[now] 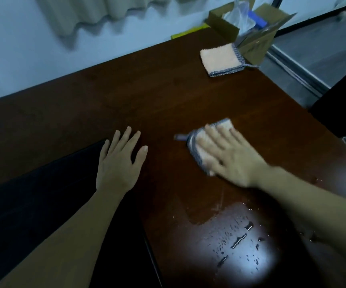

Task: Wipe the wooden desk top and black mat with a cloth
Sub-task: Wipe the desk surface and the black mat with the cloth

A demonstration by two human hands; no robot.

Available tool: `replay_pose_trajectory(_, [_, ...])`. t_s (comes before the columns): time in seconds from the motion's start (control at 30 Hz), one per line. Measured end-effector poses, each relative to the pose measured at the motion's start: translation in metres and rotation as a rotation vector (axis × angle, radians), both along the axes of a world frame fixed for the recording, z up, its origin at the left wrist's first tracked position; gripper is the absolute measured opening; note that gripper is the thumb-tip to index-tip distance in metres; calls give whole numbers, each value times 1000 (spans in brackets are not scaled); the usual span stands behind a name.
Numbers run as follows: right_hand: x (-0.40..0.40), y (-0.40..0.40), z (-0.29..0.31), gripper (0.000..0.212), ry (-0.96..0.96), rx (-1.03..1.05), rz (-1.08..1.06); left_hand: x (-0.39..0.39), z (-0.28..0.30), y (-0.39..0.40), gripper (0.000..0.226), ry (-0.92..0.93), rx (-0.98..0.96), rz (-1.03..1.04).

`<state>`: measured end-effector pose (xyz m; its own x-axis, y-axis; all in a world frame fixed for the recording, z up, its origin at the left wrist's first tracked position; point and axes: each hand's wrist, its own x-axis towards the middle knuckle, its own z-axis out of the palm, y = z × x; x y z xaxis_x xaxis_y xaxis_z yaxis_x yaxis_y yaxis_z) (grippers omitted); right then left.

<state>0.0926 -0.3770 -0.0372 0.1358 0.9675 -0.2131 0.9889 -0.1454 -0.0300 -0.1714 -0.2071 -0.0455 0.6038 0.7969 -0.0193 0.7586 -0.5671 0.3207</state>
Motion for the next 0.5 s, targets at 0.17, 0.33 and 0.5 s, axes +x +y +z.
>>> replay_pose_trajectory(0.17, [44,89,3,68,44,-68,-266,1,0,0,75,31,1,10])
replay_pose_trajectory(0.33, [17,101,8,65,88,-73,-173,2,2,-1,75,54,-5,24])
replay_pose_trajectory(0.5, [-9,20,-1,66,70,34,231,1,9,-7,65,177,165,41])
